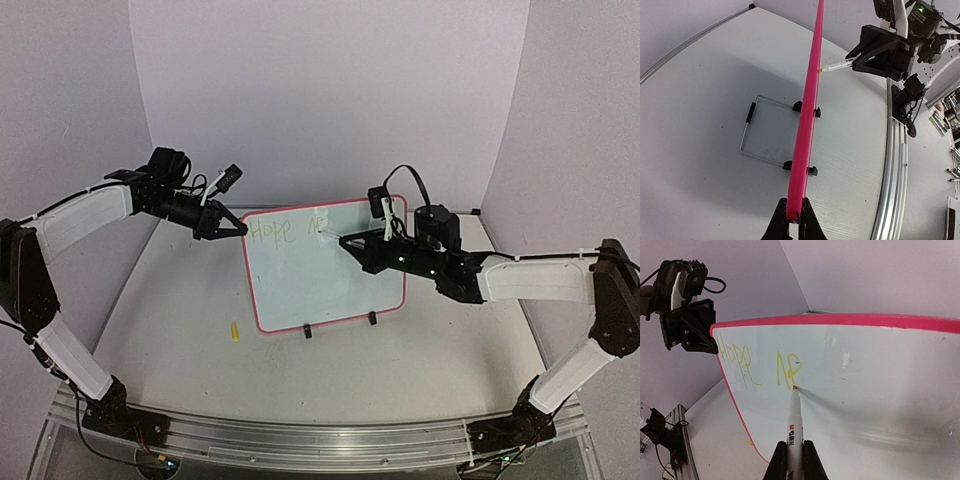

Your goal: Write a sentence on the whiteboard

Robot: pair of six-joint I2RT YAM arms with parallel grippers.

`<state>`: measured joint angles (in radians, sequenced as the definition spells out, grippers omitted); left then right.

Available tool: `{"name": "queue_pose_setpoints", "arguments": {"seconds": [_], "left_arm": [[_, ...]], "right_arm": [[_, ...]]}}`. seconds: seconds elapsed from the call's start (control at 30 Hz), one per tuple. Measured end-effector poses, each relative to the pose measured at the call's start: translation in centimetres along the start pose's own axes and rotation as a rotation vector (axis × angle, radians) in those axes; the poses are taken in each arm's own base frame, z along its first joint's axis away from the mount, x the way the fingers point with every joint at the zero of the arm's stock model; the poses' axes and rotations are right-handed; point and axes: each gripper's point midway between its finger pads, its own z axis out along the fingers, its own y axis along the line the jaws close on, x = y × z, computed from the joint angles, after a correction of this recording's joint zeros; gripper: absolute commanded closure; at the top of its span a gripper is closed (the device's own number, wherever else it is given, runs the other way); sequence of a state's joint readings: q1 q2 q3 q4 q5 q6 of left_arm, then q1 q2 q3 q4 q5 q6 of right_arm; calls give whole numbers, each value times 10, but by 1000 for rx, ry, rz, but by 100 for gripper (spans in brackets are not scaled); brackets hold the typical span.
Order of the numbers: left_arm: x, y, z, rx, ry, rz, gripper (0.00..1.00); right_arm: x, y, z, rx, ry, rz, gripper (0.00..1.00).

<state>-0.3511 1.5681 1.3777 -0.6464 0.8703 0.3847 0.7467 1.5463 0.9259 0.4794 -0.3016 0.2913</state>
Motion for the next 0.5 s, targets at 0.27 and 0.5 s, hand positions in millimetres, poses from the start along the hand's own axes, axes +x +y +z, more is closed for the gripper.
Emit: {"name": "queue_pose_setpoints", "arguments": {"seconds": [0.27,0.5], "left_arm": [[0,0,0,0,0,0,100],[0,0,0,0,0,0,100]], "right_arm": [[2,-2,-3,14,1,0,100],[-1,-5,-7,38,-13,-2,100]]}}
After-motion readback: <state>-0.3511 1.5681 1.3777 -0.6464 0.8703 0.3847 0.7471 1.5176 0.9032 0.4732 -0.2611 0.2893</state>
